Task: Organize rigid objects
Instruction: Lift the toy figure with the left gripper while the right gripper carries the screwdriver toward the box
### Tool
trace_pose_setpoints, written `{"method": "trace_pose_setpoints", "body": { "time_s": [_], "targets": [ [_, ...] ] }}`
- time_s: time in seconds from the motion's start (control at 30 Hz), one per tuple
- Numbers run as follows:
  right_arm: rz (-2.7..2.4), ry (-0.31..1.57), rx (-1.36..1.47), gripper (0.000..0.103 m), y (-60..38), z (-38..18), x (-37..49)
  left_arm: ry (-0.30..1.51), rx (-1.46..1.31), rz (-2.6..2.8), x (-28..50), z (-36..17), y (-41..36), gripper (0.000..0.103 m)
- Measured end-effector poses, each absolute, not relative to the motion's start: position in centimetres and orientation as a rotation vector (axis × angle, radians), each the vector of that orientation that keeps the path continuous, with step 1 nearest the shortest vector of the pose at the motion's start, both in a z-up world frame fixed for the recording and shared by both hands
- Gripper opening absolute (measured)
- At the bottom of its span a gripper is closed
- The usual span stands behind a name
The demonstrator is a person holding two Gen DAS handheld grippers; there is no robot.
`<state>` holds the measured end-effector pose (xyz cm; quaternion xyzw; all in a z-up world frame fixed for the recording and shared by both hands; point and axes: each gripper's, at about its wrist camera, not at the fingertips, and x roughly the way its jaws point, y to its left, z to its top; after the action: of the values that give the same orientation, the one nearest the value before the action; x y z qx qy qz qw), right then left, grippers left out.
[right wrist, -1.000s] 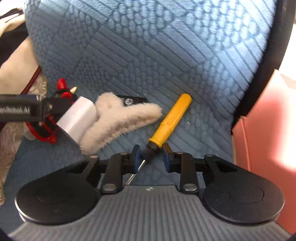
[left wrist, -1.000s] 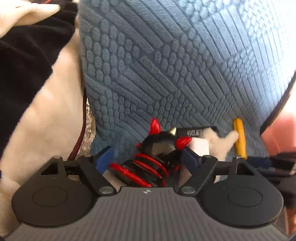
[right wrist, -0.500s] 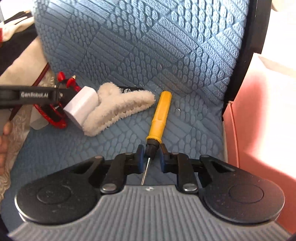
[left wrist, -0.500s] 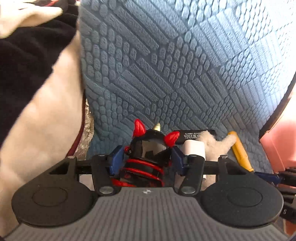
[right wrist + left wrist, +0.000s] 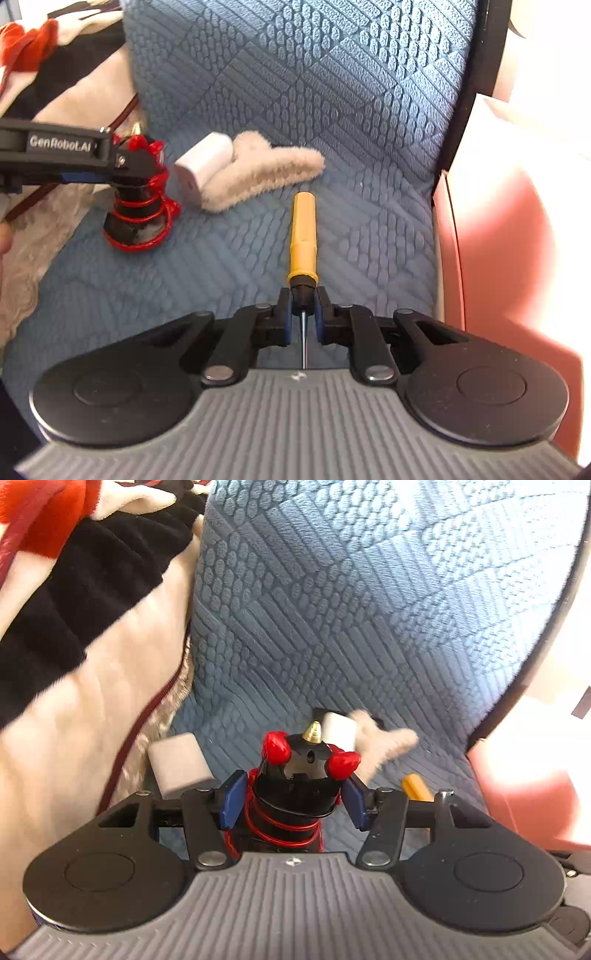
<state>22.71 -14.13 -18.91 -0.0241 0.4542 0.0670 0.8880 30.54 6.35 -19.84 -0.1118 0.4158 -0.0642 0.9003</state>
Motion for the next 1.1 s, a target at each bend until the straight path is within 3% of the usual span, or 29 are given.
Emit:
{"method": "trace_pose_setpoints", "body": {
  "time_s": [0.57, 1.1],
  "targets": [
    [0.179, 0.94, -0.01, 0.016, -13.4, -17.4, 16.2, 0.922, -0.332, -0.165, 21.9, -19.5, 5.5, 0.062],
    [0.162, 0.993, 0.076, 0.019, -14.1, -18.6, 14.8, 0.939, -0.347, -0.165, 18.9, -19.8, 4.7, 0.064]
  ]
}}
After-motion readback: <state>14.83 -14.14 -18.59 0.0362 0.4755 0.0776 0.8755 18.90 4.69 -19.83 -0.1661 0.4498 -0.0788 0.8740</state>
